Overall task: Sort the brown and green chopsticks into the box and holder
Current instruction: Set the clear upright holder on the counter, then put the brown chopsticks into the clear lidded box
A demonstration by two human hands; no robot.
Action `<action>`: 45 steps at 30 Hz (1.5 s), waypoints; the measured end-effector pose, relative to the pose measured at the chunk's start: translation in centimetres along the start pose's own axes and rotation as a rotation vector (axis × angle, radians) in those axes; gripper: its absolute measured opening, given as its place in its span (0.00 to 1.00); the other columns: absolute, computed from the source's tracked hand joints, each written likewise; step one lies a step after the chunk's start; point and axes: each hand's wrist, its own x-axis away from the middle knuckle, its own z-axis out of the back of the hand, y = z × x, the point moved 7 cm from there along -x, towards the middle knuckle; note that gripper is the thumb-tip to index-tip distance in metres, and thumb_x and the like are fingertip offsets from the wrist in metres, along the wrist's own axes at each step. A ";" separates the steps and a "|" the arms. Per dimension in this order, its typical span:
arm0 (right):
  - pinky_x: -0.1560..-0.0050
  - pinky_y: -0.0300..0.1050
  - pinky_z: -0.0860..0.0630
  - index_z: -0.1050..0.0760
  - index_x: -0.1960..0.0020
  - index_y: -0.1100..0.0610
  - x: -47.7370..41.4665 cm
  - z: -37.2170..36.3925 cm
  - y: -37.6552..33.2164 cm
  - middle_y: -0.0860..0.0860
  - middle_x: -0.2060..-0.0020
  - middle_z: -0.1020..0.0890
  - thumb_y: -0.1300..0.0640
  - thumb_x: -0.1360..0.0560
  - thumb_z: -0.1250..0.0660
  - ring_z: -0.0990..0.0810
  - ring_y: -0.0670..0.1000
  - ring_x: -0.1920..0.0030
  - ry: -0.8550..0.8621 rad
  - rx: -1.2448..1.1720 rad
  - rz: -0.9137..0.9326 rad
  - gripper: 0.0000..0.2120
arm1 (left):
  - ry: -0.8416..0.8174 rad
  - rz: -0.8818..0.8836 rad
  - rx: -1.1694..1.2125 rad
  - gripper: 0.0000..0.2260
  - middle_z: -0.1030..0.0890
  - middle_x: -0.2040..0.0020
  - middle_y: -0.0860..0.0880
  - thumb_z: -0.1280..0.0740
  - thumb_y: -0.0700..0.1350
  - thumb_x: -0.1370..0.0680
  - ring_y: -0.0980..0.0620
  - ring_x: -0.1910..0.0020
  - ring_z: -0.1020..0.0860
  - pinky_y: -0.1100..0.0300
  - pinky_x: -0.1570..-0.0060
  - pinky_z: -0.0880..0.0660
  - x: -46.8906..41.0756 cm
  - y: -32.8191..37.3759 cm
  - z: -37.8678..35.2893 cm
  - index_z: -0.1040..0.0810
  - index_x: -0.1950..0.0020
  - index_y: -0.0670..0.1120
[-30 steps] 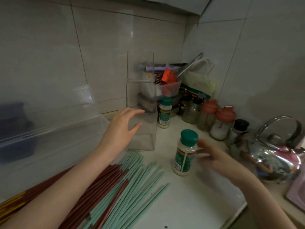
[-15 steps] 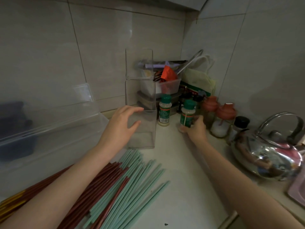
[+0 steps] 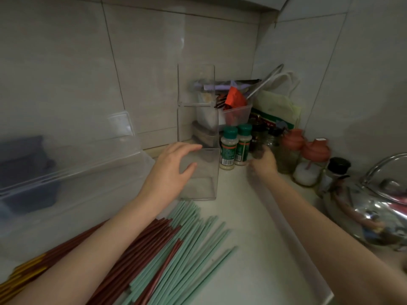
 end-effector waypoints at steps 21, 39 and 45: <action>0.51 0.43 0.28 0.21 0.44 0.49 32.0 -10.9 -12.2 0.45 0.50 0.21 0.52 0.25 0.34 0.26 0.46 0.48 -0.802 0.418 1.146 0.11 | -0.159 0.347 -0.280 0.13 0.22 0.54 0.63 0.30 0.42 0.27 0.64 0.55 0.24 0.72 0.52 0.31 16.8 -7.7 11.8 0.23 0.54 0.62; 0.28 0.46 0.50 0.35 0.30 0.58 25.5 -16.9 -14.6 0.55 0.31 0.31 0.59 0.25 0.34 0.37 0.53 0.29 -0.469 0.467 1.006 0.24 | 0.134 0.166 -0.542 0.18 0.23 0.50 0.46 0.31 0.40 0.28 0.46 0.49 0.26 0.50 0.51 0.25 15.6 -7.1 14.3 0.26 0.38 0.44; 0.40 0.41 0.41 0.24 0.43 0.60 24.5 -17.7 -15.0 0.56 0.53 0.21 0.64 0.26 0.34 0.26 0.58 0.47 -0.500 0.434 1.003 0.12 | 0.080 0.258 -0.588 0.18 0.19 0.48 0.45 0.33 0.43 0.25 0.44 0.47 0.23 0.50 0.41 0.32 14.9 -8.9 14.7 0.27 0.36 0.45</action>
